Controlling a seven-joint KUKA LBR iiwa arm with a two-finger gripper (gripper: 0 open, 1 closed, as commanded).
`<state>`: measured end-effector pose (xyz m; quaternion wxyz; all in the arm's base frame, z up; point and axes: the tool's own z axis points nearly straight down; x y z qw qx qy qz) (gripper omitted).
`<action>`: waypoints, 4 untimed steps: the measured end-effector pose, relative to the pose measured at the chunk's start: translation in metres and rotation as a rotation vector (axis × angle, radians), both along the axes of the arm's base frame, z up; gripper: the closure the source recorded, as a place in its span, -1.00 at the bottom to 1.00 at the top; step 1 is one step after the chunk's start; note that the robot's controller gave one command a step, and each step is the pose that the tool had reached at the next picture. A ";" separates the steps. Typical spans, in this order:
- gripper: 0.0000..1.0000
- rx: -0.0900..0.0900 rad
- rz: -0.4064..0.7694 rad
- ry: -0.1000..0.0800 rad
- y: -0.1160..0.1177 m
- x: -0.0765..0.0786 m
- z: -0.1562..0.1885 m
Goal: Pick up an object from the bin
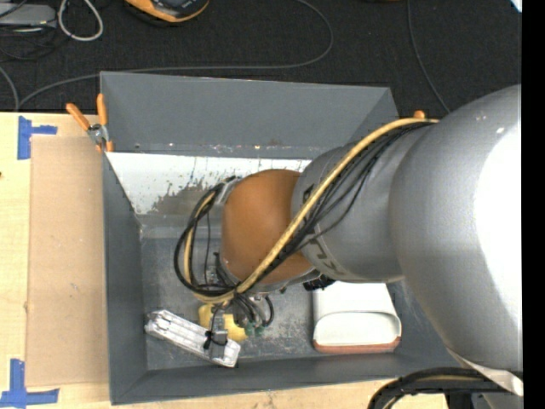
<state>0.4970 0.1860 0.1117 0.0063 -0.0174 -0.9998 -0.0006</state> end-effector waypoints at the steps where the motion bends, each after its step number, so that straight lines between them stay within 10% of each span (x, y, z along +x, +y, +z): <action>1: -1.00 -0.002 -0.035 -0.007 0.008 0.004 -0.006; 2: -1.00 0.003 0.287 -0.007 0.022 -0.003 -0.010; 3: -1.00 0.002 0.177 -0.003 0.008 -0.007 -0.042; 4: 1.00 0.008 0.539 -0.012 0.013 -0.005 -0.042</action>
Offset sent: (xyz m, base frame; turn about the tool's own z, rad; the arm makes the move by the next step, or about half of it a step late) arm -0.0063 0.0254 -0.0114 -0.3602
